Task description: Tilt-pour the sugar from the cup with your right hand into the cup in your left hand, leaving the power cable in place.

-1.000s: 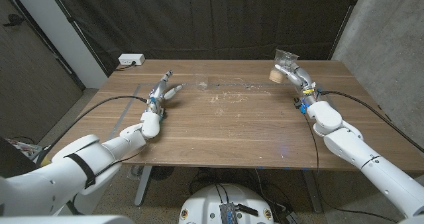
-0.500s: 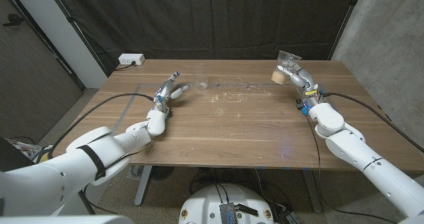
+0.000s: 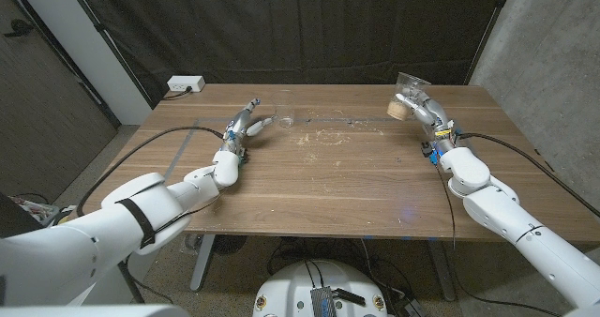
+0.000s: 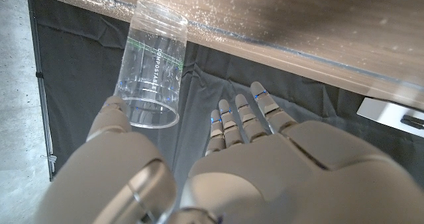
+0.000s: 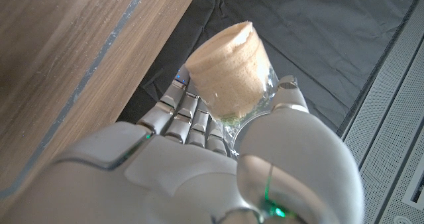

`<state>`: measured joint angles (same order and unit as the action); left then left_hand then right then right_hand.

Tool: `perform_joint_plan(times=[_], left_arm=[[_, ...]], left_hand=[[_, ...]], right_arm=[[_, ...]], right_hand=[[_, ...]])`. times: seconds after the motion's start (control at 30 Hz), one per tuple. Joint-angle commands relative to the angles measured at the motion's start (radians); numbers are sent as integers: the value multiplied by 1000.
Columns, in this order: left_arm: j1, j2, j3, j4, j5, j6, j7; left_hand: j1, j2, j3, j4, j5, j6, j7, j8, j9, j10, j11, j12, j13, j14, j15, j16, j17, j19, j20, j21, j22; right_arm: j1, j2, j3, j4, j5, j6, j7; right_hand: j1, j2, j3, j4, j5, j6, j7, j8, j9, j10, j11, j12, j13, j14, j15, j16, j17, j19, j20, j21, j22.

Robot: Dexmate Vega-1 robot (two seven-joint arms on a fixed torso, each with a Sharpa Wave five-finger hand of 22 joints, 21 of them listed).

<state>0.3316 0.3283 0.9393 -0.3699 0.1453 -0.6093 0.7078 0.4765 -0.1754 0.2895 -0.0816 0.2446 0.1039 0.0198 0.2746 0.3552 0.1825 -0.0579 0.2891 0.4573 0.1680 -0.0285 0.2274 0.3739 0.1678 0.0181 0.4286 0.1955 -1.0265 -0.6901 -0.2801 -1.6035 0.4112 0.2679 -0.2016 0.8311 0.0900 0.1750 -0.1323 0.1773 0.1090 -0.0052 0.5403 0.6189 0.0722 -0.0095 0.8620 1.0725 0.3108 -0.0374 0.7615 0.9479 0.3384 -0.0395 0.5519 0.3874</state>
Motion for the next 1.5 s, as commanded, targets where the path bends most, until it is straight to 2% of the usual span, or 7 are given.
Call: perform_joint_plan(times=[0.03,0.47,0.87,1.13,1.33,1.43,1.5], left_arm=[[-34,-26,30,7,-45,55,-63],[-59,-50,65,8,-86,94,-125],[-81,-68,90,8,-100,120,-154],[-98,-88,94,10,-139,184,-225],[-112,-103,97,10,-176,236,-284],[-102,-85,101,-37,-182,252,-286],[-102,-84,106,-43,-181,252,-284]], left_hand=[[2,9,-8,-1,11,5,1,8,5,7,0,8,6,7,-3,8,5,10,-2,-3,3],[6,13,-19,-4,16,18,2,16,9,16,-3,19,14,19,-5,12,11,14,-3,-4,4],[10,17,-25,-8,20,24,-1,20,13,17,-5,25,19,22,-7,12,15,17,-3,-4,5],[15,20,-29,-10,23,27,-2,23,15,20,-8,30,24,26,-10,13,18,17,-3,-5,5],[17,21,-33,-11,25,27,-2,24,16,22,-9,33,26,28,-12,13,20,20,-2,-5,5],[18,22,-34,-12,26,32,-2,27,17,23,-10,35,28,29,-13,13,21,22,-3,-5,5],[18,22,-35,-12,26,33,-1,27,17,22,-9,35,28,30,-13,13,21,23,-3,-4,5]], right_arm=[[-4,-5,7,9,11,11,7],[-16,-19,16,-3,11,14,6],[-27,-21,26,1,20,33,10],[-40,-26,32,-9,18,35,4],[-48,-28,36,-20,18,30,-5],[-49,-28,37,-20,19,30,-5],[-48,-27,37,-19,20,31,-4]], right_hand=[[-2,6,-1,-2,1,11,-2,1,2,6,-2,5,6,6,-155,-2,5,-4,-31,8,3],[-8,7,-2,0,1,13,-8,-3,5,6,-7,-1,7,6,-158,-11,6,-16,-34,11,3],[-2,6,-1,-4,1,22,0,-2,7,12,2,-2,12,11,-151,-9,11,-10,-27,19,2],[-8,7,-3,-1,1,20,-9,-6,8,12,-8,-7,10,7,-157,-14,9,-21,-34,18,1],[-6,8,-1,-3,1,24,-3,-7,9,16,-1,-7,13,10,-152,-14,12,-16,-29,23,0],[-8,8,-2,-2,1,25,-4,-8,9,17,-1,-8,14,11,-154,-16,12,-18,-29,24,0],[-7,8,-1,-2,1,26,-4,-8,9,16,-3,-9,14,11,-154,-16,12,-19,-30,24,0]])
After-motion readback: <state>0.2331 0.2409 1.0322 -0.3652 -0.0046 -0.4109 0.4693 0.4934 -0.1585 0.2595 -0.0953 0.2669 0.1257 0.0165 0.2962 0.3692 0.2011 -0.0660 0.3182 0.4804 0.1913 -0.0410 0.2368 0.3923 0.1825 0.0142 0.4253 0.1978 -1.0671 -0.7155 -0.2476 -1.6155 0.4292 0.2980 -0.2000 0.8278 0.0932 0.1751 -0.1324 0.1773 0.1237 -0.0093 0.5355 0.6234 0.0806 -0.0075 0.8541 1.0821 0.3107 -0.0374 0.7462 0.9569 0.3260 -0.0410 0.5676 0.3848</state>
